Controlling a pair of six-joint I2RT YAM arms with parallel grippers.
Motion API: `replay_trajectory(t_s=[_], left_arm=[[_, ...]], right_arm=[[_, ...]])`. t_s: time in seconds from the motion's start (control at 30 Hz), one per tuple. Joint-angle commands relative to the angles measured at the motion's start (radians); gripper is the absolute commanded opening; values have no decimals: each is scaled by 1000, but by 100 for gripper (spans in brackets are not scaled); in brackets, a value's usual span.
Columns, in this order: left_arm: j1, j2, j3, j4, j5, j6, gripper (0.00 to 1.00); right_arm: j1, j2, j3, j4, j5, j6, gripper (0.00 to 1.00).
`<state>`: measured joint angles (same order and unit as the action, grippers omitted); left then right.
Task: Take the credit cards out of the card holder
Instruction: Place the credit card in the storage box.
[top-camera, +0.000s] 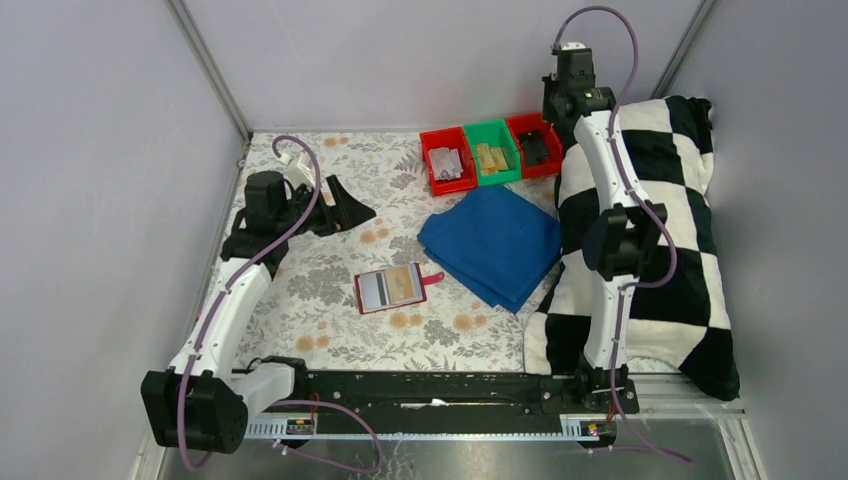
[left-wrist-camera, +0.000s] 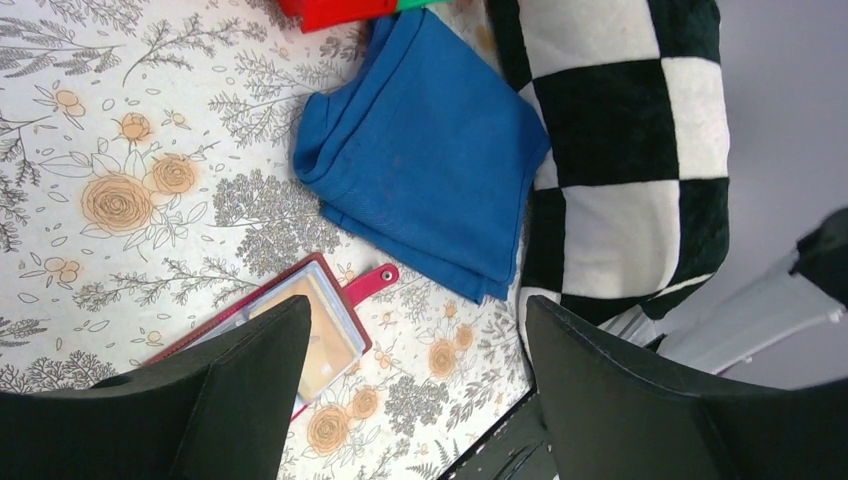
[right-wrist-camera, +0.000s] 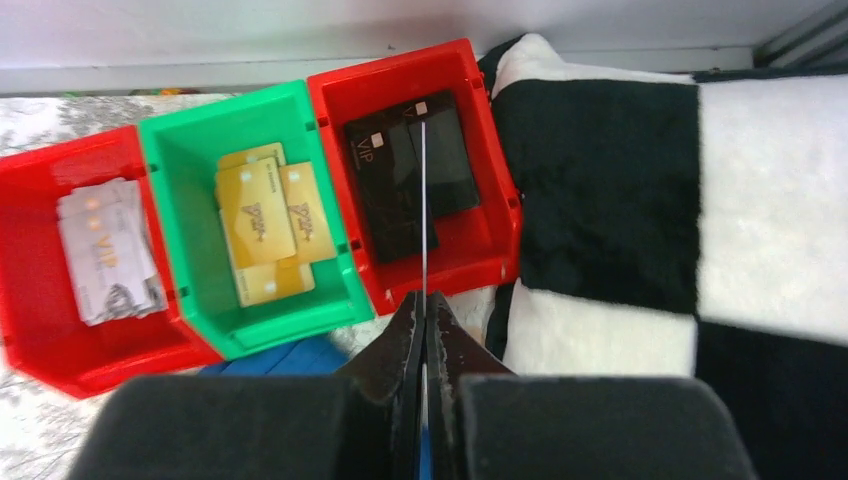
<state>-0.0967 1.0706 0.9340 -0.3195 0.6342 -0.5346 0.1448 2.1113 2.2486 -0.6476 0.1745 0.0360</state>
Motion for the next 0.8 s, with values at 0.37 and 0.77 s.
replay_trajectory(t_s=[0.37,0.77], left_arm=[[2,71,-11,60,175,51,83],[2,200,4,146,191,-9,82]], right_arm=[[-86,307,169,29,-319,-125,0],[-139,419,193,66,-517,-2,1]])
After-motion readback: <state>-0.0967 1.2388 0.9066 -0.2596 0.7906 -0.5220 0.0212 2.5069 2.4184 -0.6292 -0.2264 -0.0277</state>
